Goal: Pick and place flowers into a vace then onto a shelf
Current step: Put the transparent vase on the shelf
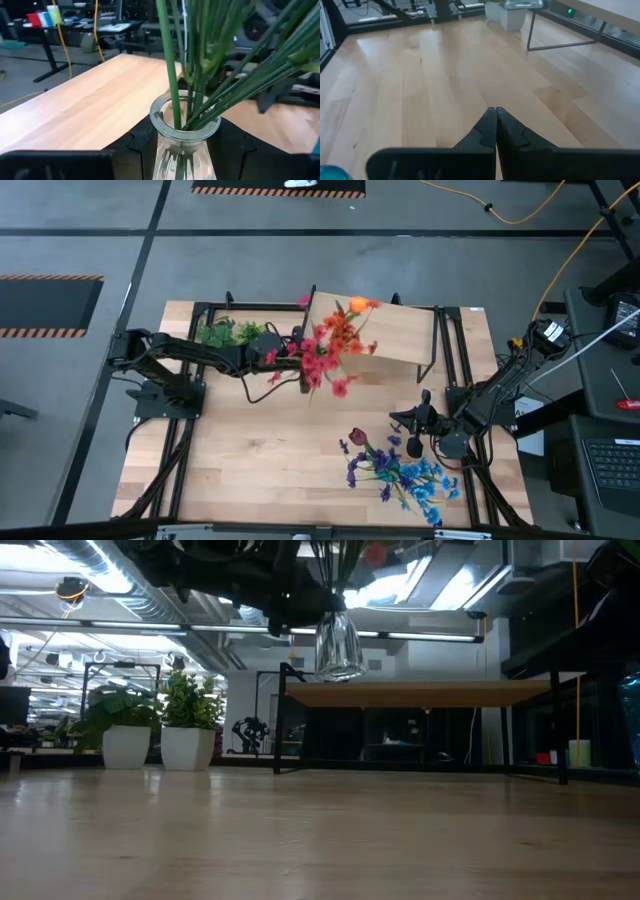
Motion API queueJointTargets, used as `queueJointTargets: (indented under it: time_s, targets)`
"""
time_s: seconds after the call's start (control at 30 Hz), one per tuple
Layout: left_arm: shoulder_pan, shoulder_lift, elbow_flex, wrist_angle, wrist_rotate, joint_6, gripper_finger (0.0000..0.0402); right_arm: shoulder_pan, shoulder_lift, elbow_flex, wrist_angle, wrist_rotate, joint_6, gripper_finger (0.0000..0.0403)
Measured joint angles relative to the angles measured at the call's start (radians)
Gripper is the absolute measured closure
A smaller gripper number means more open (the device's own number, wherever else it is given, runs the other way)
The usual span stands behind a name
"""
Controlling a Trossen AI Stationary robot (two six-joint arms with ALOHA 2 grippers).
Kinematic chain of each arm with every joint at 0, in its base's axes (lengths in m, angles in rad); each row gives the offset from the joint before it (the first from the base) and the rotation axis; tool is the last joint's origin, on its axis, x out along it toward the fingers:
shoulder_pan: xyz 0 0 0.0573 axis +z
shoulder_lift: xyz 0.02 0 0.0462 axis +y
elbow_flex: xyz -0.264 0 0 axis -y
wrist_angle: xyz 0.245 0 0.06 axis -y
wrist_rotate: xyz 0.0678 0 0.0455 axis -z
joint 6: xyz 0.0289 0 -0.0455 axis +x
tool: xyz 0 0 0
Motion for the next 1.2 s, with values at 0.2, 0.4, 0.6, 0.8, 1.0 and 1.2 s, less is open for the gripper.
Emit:
queueJointTargets:
  time_s: [0.2, 0.4, 0.6, 0.8, 1.0, 1.2]
  targets:
    - [0.068, 0.000, 0.067, -0.056, 0.014, 0.062, 0.0268, -0.031, 0.000, 0.000, 0.000, -0.006, -0.068, 0.0401]
    - [0.162, 0.018, 0.124, -0.116, 0.016, 0.027, 0.0268, -0.087, 0.000, 0.000, -0.003, -0.008, -0.073, 0.0401]
    - [0.218, 0.042, 0.175, -0.115, 0.016, 0.036, 0.0268, -0.115, 0.000, 0.000, -0.018, -0.017, -0.074, 0.0401]
    - [0.247, 0.053, 0.209, -0.117, 0.068, 0.067, 0.0268, -0.115, 0.000, 0.000, -0.018, -0.045, -0.070, 0.0401]
    - [0.291, 0.066, 0.212, -0.115, 0.065, 0.080, 0.0268, -0.115, 0.000, 0.000, -0.014, -0.045, -0.070, 0.0401]
    - [0.342, 0.127, 0.231, -0.088, 0.135, 0.064, 0.0268, -0.115, 0.000, 0.000, -0.013, -0.045, -0.070, 0.0401]
